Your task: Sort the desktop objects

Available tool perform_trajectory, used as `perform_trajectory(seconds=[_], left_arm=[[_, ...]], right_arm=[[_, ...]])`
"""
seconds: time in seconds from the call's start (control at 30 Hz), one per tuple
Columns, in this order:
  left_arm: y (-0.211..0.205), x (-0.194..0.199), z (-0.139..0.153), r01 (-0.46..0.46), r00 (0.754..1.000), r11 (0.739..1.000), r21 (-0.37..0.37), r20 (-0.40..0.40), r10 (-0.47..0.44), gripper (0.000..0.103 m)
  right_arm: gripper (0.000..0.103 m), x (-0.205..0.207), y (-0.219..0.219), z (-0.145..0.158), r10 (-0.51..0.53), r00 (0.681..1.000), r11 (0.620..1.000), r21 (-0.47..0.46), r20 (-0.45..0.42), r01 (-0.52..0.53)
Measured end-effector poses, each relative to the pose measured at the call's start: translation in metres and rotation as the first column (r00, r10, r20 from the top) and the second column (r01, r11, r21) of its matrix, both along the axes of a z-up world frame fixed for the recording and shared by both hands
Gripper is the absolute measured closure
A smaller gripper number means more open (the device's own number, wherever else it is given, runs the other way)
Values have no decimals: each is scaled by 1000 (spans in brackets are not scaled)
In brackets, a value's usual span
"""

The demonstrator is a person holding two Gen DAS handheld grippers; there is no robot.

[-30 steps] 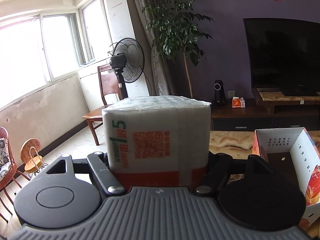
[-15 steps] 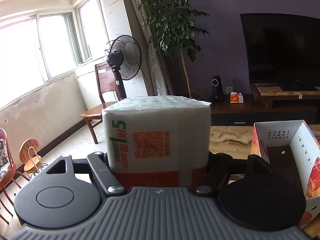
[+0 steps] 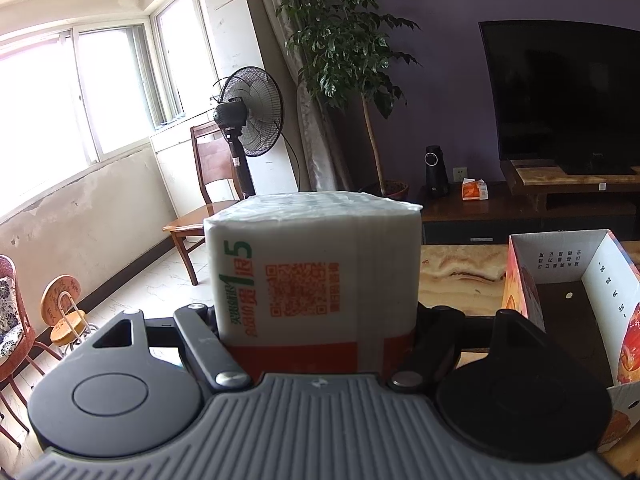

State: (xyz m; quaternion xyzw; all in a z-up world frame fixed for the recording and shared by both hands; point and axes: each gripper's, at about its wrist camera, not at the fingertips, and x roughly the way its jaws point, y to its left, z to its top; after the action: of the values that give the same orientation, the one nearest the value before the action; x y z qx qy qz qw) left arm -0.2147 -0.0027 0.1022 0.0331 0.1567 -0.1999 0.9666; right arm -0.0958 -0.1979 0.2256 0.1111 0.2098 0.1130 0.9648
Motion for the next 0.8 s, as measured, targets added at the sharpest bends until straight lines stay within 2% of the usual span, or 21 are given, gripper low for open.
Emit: perform_trajectory(seconds=[0.8], left_arm=[[-2, -2, -2, 5, 1000, 1000, 5, 3, -5, 89]], right_arm=[[25, -2, 1, -7, -1, 1000, 1000, -1, -6, 1]])
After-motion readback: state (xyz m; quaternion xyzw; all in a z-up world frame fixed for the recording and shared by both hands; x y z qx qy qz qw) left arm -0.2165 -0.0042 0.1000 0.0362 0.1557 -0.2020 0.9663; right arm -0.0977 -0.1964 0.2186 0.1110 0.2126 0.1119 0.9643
